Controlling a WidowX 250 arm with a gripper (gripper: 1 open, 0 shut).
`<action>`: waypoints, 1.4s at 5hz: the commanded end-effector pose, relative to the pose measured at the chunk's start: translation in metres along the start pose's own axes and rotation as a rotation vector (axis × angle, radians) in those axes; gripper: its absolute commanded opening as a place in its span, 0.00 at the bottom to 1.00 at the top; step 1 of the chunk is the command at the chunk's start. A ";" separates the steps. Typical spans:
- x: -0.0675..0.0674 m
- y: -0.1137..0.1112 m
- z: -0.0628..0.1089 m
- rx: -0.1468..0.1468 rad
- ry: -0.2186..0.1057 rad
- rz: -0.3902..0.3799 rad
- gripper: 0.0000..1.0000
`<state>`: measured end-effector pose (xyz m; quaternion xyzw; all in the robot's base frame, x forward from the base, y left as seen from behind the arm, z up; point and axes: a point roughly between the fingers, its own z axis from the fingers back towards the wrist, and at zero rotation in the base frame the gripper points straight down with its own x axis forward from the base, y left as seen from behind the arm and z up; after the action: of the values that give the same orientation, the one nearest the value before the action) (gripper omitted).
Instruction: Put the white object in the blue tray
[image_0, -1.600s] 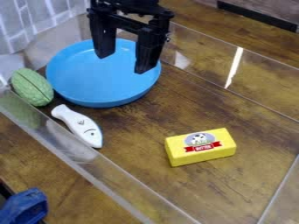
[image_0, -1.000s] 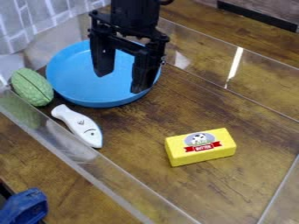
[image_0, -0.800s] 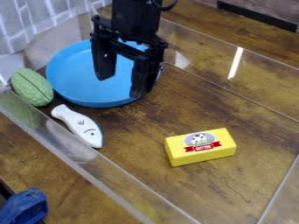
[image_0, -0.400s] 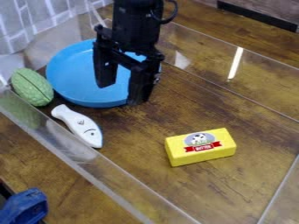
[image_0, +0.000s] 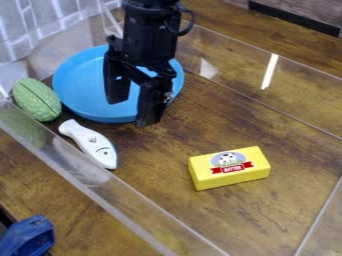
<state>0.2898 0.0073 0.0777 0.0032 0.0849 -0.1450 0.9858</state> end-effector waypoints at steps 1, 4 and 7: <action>0.001 0.013 0.005 0.018 -0.030 -0.020 1.00; 0.001 0.029 -0.009 0.049 -0.014 -0.130 1.00; -0.002 0.044 -0.023 0.076 -0.011 -0.200 1.00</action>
<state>0.2917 0.0464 0.0470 0.0265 0.0889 -0.2538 0.9628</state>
